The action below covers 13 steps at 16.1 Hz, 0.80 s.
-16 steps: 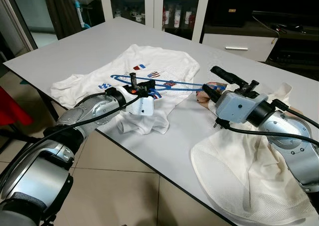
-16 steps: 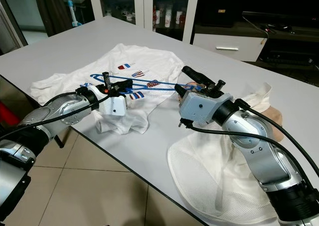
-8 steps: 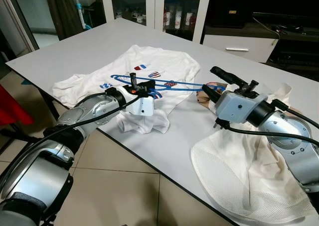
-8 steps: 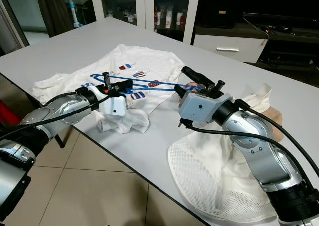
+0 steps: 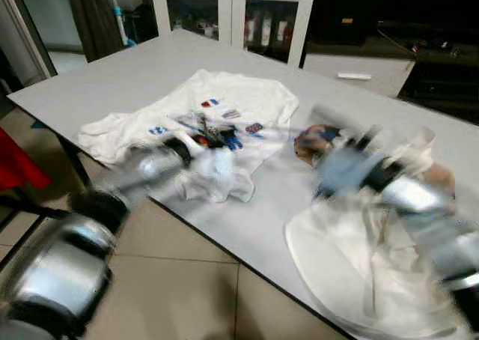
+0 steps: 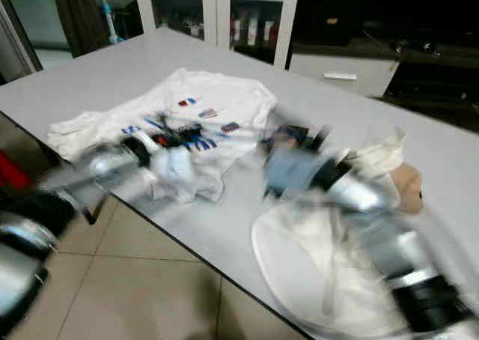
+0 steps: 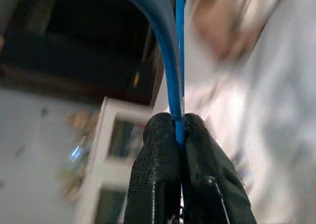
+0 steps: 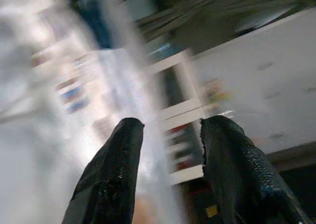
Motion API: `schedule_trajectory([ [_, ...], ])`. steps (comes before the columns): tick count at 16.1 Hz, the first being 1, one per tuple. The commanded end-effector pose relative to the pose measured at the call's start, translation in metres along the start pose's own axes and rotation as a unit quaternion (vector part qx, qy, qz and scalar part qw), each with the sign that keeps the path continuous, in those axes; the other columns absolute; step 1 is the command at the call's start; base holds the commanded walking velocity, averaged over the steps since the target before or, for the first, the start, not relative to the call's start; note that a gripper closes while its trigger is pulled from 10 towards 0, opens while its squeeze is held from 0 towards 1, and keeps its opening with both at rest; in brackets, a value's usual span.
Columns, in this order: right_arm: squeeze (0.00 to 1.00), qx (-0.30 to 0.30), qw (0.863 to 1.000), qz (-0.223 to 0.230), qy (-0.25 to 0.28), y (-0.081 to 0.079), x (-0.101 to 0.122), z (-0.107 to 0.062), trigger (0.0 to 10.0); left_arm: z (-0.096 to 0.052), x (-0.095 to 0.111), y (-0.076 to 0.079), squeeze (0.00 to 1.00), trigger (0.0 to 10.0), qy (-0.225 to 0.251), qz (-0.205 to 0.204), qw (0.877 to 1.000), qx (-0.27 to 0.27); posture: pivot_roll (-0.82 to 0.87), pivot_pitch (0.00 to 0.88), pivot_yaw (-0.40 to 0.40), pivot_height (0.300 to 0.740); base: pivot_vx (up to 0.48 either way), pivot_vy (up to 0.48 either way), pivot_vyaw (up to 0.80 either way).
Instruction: Hang hanger
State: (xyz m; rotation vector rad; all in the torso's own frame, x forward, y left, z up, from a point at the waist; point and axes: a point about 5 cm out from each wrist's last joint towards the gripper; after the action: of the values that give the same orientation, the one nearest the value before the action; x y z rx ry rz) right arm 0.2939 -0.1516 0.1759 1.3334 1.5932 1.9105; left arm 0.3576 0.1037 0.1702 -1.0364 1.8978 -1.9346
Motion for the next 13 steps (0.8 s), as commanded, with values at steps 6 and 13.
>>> schedule_trajectory([
  [6,0.0,-0.009,0.999,-0.027,-0.019,-0.013,-0.01,0.002,10.0,0.007,0.021,0.022,0.0,10.0,0.051,-0.071,0.996,0.003,0.02,0.015,-0.001,0.74,0.0,0.0,0.0],
  [13,0.0,-0.023,0.994,-0.102,-0.028,0.0,-0.014,0.002,10.0,0.001,0.017,0.004,0.0,10.0,0.039,-0.016,0.999,0.006,0.03,0.012,-0.019,0.74,0.0,0.0,0.0],
])
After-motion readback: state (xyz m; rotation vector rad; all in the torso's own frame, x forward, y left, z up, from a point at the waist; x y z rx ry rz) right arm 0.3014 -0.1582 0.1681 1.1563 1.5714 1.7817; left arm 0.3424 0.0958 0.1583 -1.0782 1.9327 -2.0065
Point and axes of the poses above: a point about 5 cm out from each wrist's last joint towards the gripper, its own z axis pointing out of the wrist towards the gripper, its own x axis along the axis of the wrist's last joint, y = z × x, and after that the axes turned 1 degree about -z, right-handed
